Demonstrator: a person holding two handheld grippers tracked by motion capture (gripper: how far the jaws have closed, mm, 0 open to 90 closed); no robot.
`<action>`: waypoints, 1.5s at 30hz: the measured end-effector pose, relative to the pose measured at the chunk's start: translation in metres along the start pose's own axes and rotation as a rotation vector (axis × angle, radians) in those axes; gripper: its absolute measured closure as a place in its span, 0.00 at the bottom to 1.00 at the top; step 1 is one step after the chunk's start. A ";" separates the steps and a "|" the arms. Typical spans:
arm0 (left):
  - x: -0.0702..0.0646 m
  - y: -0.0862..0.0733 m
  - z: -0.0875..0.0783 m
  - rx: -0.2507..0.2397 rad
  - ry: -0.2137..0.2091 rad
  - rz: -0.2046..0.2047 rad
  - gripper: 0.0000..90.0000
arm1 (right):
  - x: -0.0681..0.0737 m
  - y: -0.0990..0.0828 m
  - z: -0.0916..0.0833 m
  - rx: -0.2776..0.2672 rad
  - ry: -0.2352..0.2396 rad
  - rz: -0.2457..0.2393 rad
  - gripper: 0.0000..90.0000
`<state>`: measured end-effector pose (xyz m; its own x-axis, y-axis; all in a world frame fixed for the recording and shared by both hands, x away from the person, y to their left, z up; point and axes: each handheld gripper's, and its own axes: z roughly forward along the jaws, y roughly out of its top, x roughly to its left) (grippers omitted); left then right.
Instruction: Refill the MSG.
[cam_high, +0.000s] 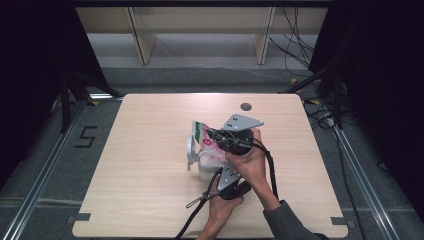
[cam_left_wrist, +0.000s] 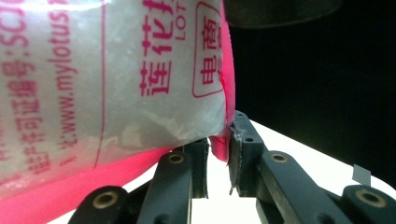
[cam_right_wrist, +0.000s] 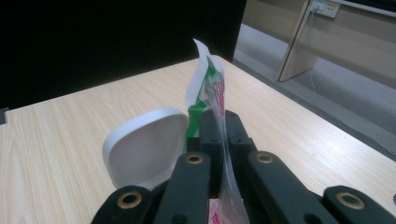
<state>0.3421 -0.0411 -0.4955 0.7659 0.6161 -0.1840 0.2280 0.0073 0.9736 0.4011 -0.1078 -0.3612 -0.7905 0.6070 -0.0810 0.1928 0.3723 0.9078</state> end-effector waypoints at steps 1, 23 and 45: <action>0.000 0.000 0.000 -0.003 0.000 -0.001 0.87 | 0.000 0.000 0.000 0.002 0.009 0.009 1.00; 0.005 0.002 -0.003 0.032 0.018 0.050 0.87 | 0.005 0.002 0.001 -0.005 0.015 -0.005 1.00; 0.006 0.002 -0.004 0.022 0.018 0.044 0.87 | 0.009 0.003 0.001 -0.008 0.015 -0.007 0.99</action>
<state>0.3452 -0.0342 -0.4940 0.7649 0.6292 -0.1380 0.2075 -0.0377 0.9775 0.3952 -0.1007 -0.3597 -0.8003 0.5941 -0.0818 0.1821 0.3707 0.9107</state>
